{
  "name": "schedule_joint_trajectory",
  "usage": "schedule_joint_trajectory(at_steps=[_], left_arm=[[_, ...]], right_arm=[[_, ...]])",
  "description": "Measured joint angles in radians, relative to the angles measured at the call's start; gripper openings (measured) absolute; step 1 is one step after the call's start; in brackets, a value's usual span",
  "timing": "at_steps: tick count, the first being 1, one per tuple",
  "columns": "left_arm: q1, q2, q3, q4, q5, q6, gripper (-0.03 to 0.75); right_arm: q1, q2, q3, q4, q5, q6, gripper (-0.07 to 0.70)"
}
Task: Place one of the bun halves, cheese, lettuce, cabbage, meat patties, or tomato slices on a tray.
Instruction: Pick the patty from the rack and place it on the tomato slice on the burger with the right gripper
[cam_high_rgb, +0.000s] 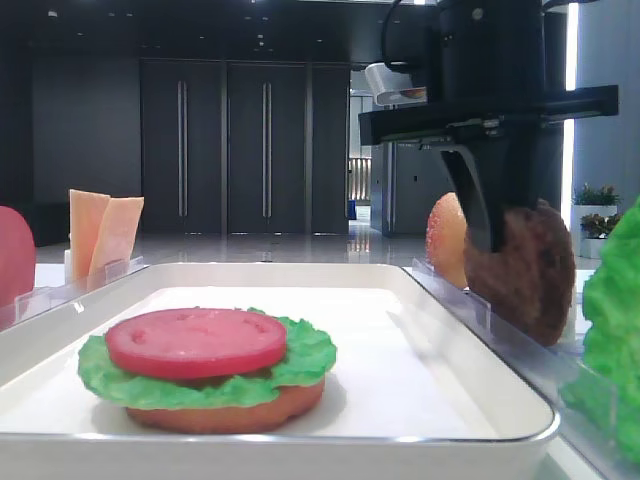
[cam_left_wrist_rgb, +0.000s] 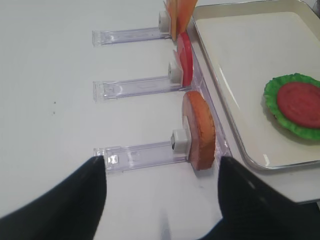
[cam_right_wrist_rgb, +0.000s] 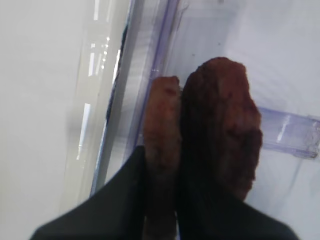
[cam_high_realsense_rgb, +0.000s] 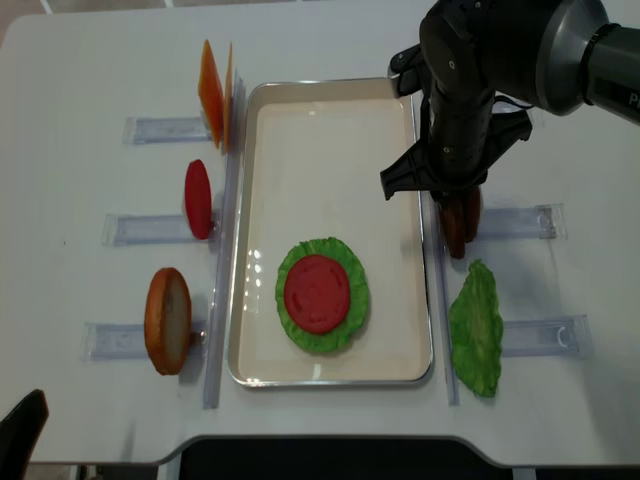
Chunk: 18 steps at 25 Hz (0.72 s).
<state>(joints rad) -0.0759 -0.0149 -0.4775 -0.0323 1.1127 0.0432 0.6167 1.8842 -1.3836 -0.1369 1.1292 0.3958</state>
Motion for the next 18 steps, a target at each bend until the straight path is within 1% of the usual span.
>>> schedule_joint_trajectory(at_steps=[4,12,18], left_arm=[[0.0,0.0,0.0,0.0,0.0,0.0,0.535],[0.0,0.0,0.0,0.0,0.0,0.0,0.535],[0.0,0.0,0.0,0.0,0.0,0.0,0.535]], right_arm=[[0.0,-0.016,-0.005,0.007,0.036,0.004,0.113],[0.0,-0.098,-0.033,0.01,0.082,0.007,0.112],[0.0,-0.16,-0.034,0.076,0.086,0.008,0.112]])
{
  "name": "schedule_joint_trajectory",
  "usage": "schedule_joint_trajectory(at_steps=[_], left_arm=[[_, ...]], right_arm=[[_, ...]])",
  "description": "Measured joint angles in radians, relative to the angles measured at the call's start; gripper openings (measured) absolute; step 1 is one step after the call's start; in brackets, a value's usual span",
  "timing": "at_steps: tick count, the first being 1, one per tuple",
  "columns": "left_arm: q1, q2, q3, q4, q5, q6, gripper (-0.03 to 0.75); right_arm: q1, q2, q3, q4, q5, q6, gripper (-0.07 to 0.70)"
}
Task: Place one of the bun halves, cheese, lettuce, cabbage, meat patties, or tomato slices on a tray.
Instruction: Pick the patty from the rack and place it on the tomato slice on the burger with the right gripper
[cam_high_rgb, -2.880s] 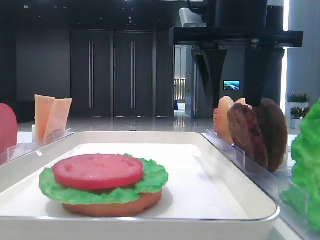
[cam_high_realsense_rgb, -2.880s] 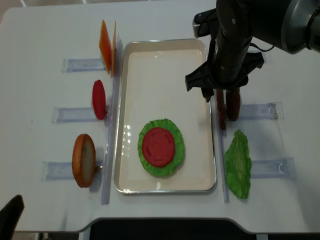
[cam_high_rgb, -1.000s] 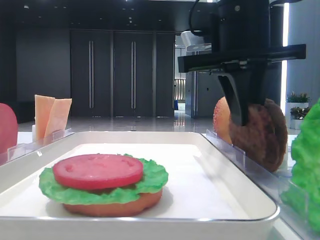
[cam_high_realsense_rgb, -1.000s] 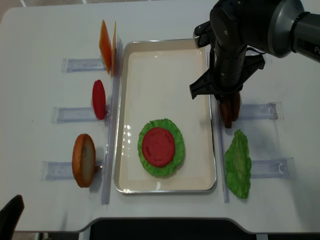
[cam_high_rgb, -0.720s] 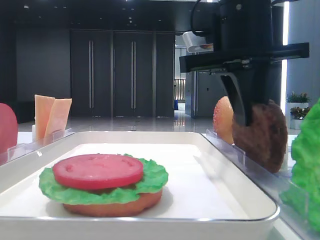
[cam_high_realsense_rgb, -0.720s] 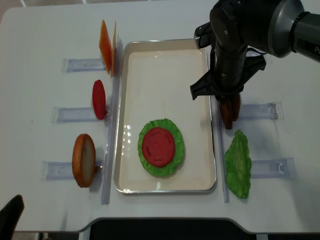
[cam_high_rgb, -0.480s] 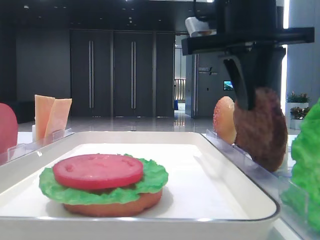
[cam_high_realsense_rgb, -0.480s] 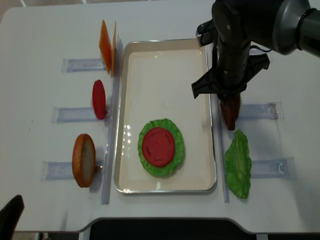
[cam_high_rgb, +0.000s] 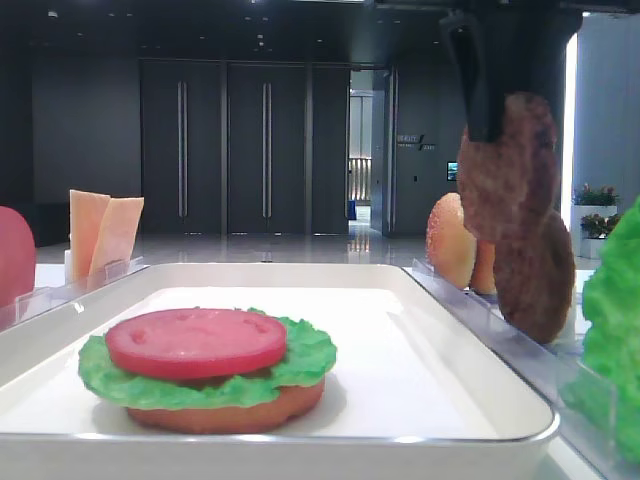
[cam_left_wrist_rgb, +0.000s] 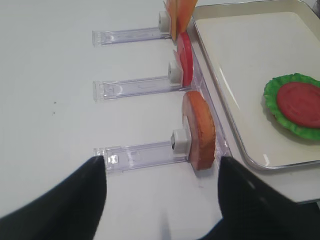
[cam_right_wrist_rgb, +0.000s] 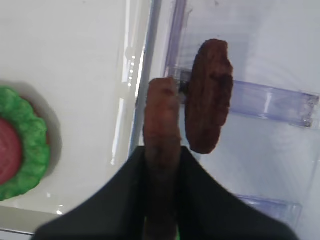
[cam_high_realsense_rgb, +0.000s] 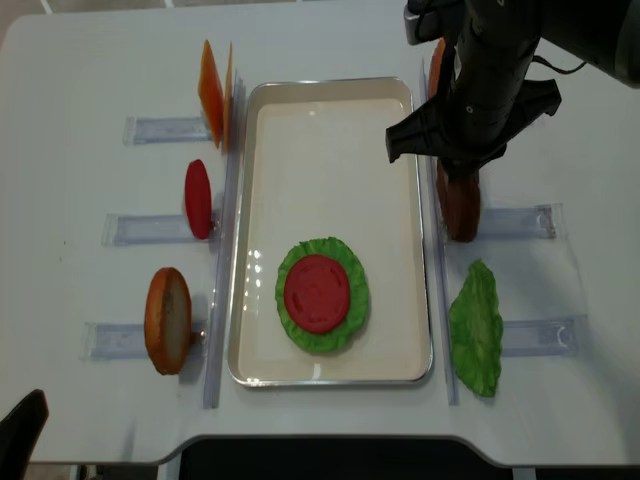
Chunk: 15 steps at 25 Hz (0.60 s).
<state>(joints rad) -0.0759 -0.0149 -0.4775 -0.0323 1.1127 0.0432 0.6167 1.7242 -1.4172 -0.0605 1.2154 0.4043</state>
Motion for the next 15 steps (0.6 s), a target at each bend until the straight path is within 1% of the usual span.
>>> schedule_joint_trajectory(at_steps=[9,11,15], left_arm=[[0.0,0.0,0.0,0.0,0.0,0.0,0.535],[0.0,0.0,0.0,0.0,0.0,0.0,0.535],[0.0,0.0,0.0,0.0,0.0,0.0,0.535]], right_arm=[[0.0,-0.078,0.002,0.117,-0.062,-0.01,0.112],[0.005,-0.093,0.018,0.149,-0.088,-0.017,0.112],[0.02,-0.121,0.075,0.234,-0.171,-0.045,0.111]])
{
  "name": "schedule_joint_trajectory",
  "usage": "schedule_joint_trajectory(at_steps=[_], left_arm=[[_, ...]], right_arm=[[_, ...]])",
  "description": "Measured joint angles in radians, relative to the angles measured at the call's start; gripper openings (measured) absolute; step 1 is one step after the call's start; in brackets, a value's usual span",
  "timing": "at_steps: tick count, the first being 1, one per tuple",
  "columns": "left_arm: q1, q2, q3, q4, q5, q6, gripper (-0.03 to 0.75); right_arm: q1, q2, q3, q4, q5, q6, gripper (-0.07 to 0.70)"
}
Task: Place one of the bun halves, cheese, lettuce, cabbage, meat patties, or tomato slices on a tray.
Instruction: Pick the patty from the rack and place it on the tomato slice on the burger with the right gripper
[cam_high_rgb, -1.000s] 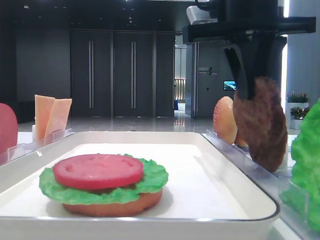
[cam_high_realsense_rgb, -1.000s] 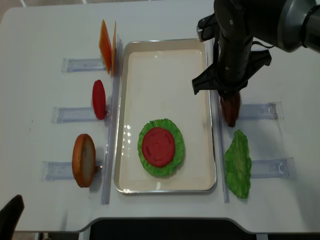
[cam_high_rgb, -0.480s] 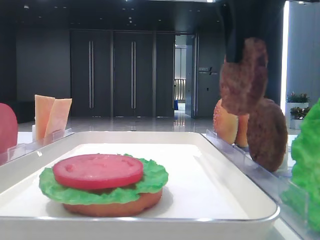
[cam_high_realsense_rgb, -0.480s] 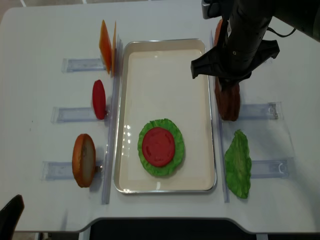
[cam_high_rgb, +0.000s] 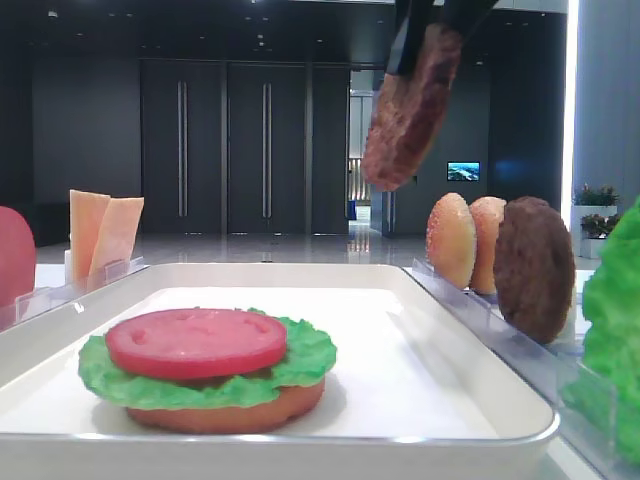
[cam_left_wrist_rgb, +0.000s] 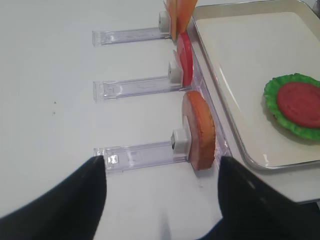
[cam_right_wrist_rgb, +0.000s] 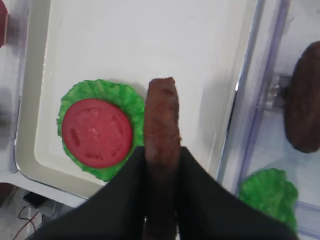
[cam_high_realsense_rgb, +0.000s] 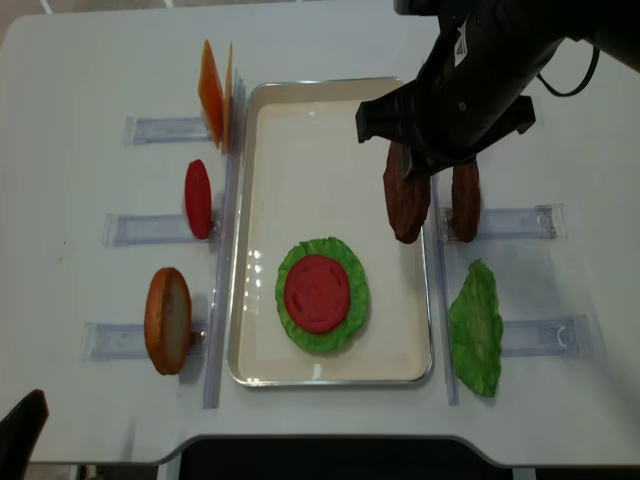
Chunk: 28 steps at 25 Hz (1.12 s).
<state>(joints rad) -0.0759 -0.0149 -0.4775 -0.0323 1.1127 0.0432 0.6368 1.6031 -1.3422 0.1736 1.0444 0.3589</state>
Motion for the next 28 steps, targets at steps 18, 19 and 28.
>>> schedule_joint_trajectory(at_steps=[18,19,28], left_arm=[[0.0,0.0,0.0,0.0,0.0,0.0,0.535],[0.0,0.0,0.0,0.0,0.0,0.0,0.535],[0.0,0.0,0.0,0.0,0.0,0.0,0.535]], right_arm=[[0.038,-0.01,0.217,0.658,-0.391,-0.501,0.111],[0.038,-0.01,0.228,0.69,-0.403,-0.532,0.111],[0.038,-0.01,0.394,1.163,-0.468,-0.973,0.111]])
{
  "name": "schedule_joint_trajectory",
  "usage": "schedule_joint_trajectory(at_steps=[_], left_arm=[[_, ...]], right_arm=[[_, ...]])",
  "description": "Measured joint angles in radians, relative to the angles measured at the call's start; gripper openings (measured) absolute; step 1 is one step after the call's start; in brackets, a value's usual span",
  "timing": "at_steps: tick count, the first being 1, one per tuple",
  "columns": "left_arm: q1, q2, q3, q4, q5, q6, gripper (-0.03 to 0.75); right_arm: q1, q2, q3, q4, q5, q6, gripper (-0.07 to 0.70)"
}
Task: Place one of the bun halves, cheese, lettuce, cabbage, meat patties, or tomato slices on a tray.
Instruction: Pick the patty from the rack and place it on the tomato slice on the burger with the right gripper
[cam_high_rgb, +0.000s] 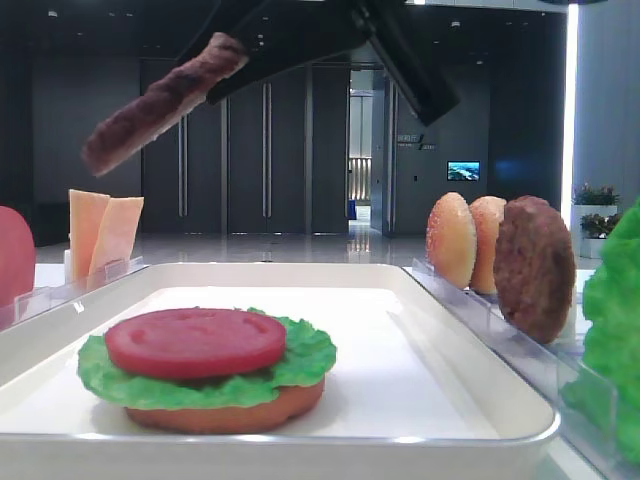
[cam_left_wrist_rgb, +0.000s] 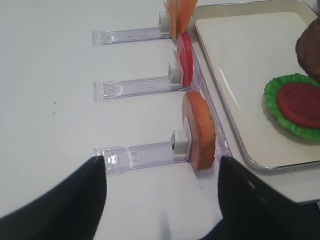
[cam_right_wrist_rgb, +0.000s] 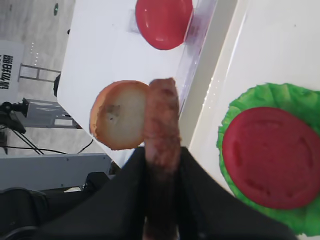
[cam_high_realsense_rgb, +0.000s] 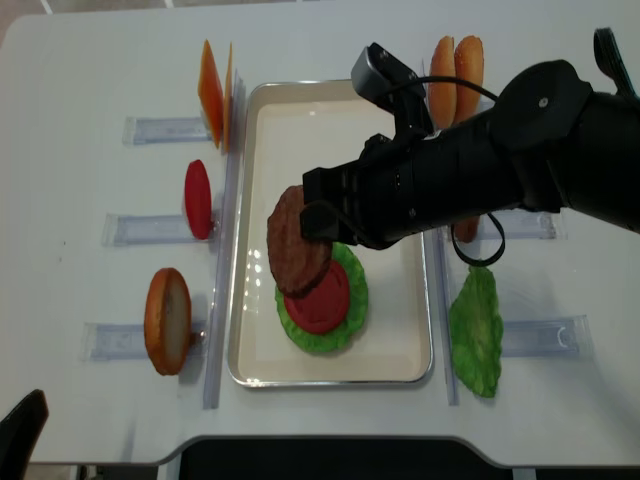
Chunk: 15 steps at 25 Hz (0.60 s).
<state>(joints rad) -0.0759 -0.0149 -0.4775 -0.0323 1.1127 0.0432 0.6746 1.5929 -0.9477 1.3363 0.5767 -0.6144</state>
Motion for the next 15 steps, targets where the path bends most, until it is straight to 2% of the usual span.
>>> schedule_joint_trajectory(at_steps=[4,7,15], left_arm=[[0.0,0.0,0.0,0.0,0.0,0.0,0.535],[-0.003,0.0,0.0,0.0,0.0,0.0,0.535],[-0.003,0.0,0.0,0.0,0.0,0.0,0.535]], right_arm=[[0.0,0.0,0.042,0.169,0.009,-0.185,0.111],[0.0,0.0,0.05,0.259,0.037,-0.309,0.111],[0.0,0.022,0.105,0.443,0.075,-0.528,0.111]])
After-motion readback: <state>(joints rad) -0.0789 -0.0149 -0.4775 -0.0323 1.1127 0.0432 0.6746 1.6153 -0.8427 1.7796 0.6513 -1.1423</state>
